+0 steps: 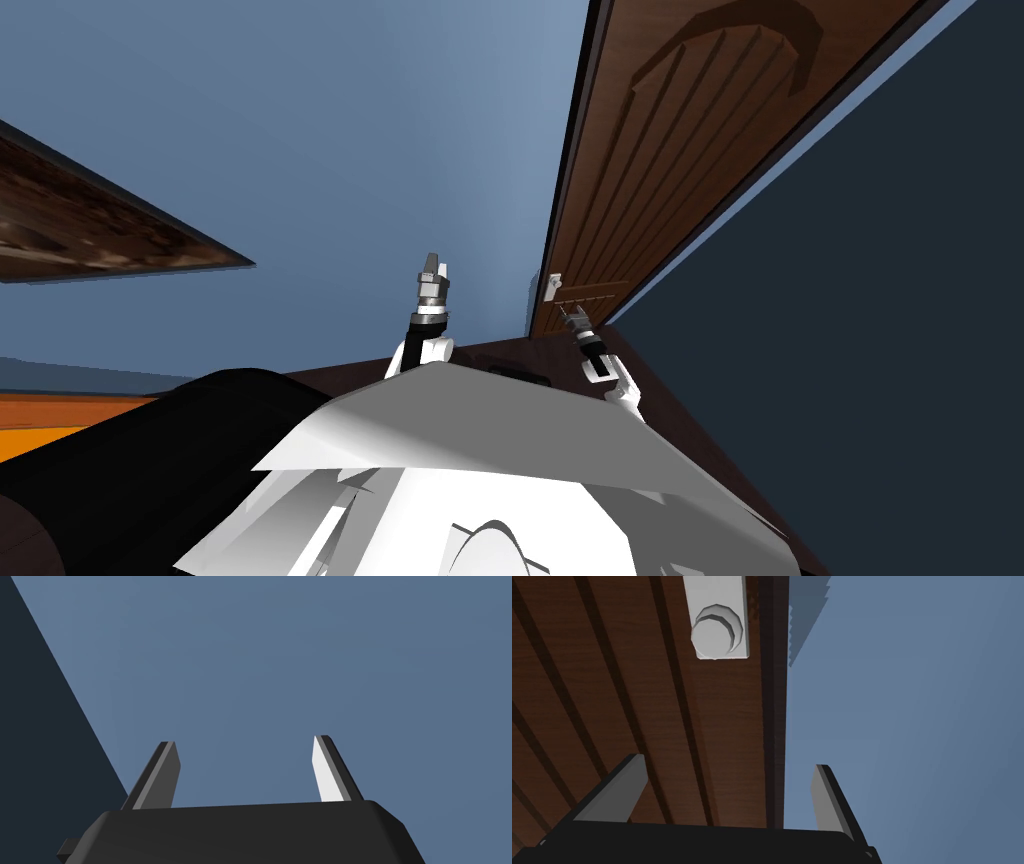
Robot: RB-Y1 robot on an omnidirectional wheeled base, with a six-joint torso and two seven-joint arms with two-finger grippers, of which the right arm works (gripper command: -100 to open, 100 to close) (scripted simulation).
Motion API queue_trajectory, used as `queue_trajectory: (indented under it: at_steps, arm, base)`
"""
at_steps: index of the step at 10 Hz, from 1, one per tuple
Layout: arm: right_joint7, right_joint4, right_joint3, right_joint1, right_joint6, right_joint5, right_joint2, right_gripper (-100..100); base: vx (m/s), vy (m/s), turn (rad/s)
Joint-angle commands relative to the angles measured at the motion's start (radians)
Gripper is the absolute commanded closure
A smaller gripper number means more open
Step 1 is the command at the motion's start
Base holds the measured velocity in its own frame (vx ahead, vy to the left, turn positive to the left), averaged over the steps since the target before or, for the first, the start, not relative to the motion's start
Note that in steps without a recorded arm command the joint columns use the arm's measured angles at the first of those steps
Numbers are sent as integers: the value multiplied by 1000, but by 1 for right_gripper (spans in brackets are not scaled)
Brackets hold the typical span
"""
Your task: Pull the door open
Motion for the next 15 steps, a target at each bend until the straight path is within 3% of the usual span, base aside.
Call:
queue_trajectory:
  at_steps: [1,4,5,9,15]
  arm:
    - [24,36,-3,-15,-8,13,-3,-100]
    - [61,83,-1,-36,-7,40,-12,-100]
    - [51,70,-1,-30,-6,34,-10,-100]
    - [111,177,-15,-125,-3,38,54,-100]
    - [213,369,-38,-292,2,43,165,-100]
  base:
    - [157,-33,8]
    - [146,-42,11]
    - [76,-19,6]
    - [58,-14,-19]
    - [83,-30,-31]
